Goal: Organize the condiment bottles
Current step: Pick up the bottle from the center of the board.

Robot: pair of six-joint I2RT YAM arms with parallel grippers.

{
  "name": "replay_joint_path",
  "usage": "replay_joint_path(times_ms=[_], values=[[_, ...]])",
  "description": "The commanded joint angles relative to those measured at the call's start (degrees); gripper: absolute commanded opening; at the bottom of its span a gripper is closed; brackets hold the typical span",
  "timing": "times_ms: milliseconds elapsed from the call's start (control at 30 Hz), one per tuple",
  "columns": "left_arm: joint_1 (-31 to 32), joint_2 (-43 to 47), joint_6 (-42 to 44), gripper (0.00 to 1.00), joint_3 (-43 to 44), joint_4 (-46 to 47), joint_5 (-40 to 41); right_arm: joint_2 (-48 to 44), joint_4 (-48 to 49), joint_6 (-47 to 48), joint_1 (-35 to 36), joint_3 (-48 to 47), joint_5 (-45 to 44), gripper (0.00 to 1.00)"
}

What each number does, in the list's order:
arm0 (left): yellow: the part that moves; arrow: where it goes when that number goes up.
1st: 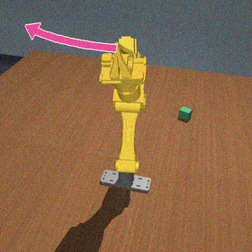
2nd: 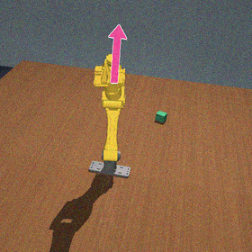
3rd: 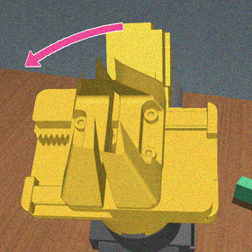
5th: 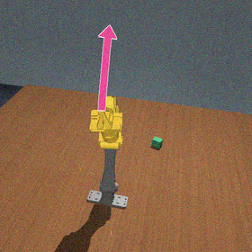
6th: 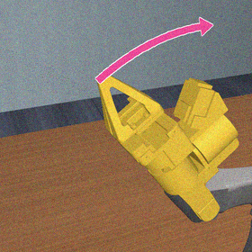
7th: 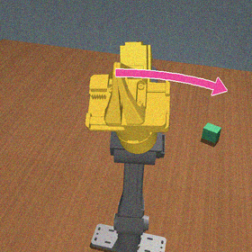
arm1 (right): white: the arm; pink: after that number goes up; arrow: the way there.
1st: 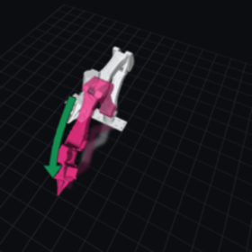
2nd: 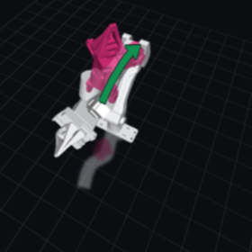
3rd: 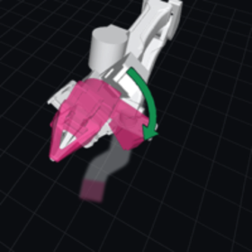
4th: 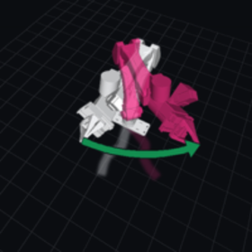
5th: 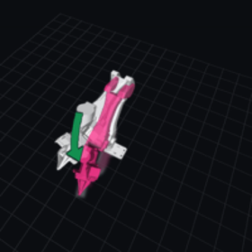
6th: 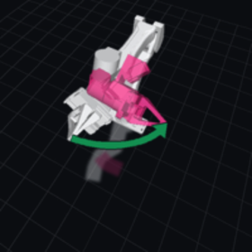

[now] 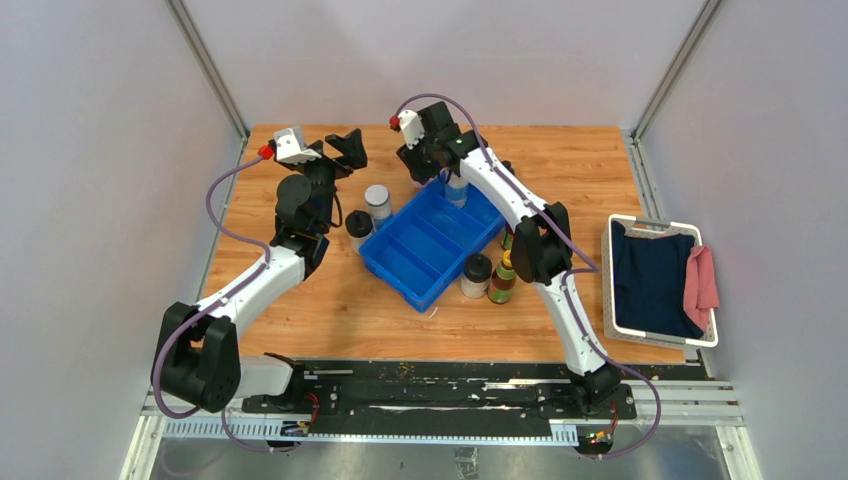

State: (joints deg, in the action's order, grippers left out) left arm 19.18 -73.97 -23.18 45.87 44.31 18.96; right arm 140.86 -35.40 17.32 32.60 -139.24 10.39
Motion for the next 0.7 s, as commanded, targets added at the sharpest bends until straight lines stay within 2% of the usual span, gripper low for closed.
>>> replay_joint_path(times_ms=[0, 133, 667], values=[[-0.39, -0.36, -0.11, 1.00, -0.08, 1.56, -0.16, 1.88, -2.22, -0.19, -0.66, -1.96, -0.21, 0.20], [-0.37, -0.50, -0.11, 1.00, 0.10, 1.56, -0.15, 1.73, -2.22, -0.18, -0.71, -2.58, -0.25, 0.01], [-0.37, 0.23, 0.11, 1.00, 0.55, 0.86, 0.15, -2.84, 0.86, 0.41, -0.61, -2.73, 0.80, 0.00]])
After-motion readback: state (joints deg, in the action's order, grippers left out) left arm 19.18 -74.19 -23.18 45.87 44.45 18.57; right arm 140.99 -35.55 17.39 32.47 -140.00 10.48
